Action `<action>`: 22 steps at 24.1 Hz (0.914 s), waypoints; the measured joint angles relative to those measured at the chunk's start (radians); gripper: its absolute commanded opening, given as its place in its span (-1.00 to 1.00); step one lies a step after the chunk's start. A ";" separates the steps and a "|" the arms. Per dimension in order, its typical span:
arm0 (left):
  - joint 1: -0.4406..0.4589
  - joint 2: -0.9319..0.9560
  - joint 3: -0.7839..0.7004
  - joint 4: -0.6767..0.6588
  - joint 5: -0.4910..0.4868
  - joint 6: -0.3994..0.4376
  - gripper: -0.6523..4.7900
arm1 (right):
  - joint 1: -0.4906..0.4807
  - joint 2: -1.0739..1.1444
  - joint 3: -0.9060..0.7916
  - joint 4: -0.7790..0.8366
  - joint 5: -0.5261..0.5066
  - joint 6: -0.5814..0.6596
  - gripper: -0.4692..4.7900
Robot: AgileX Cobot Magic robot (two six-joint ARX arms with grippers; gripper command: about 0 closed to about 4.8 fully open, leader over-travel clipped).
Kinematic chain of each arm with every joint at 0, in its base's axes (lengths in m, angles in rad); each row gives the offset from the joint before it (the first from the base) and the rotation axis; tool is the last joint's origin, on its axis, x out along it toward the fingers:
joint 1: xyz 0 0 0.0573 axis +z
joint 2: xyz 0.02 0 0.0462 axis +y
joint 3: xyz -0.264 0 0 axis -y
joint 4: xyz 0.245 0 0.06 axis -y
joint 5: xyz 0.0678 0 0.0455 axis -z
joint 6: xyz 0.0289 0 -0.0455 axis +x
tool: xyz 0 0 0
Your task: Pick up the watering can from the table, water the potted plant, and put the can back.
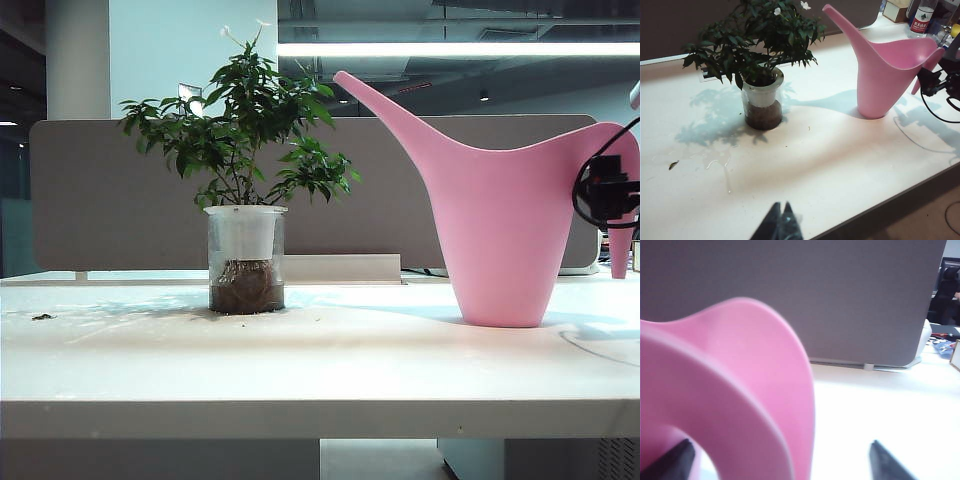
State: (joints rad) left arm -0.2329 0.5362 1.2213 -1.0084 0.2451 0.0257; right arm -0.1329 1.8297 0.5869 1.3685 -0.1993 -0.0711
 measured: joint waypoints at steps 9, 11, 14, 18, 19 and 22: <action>0.000 0.000 0.000 0.000 0.000 0.000 -0.78 | 0.006 -0.315 -0.282 0.002 0.042 0.000 0.68; 0.000 0.000 0.000 0.000 0.000 0.000 -0.78 | 0.007 -0.456 -0.388 0.002 0.041 0.000 -0.07; 0.000 0.000 0.000 0.000 0.000 0.000 -0.78 | 0.007 -0.623 -0.471 -0.024 0.041 0.000 -0.71; 0.000 0.000 0.000 0.000 0.001 0.000 -0.78 | 0.007 -0.900 -0.521 -0.228 0.040 0.000 -0.84; 0.000 0.000 0.000 0.000 0.001 0.000 -0.78 | 0.007 -0.951 -0.521 -0.283 0.039 0.002 -0.84; 0.000 0.000 0.000 0.000 0.000 0.000 -0.78 | 0.007 -1.120 -0.522 -0.499 0.039 0.021 -0.84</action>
State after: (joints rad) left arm -0.2325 0.5358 1.2213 -1.0084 0.2455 0.0257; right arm -0.1257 0.7097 0.0647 0.8700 -0.1600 -0.0502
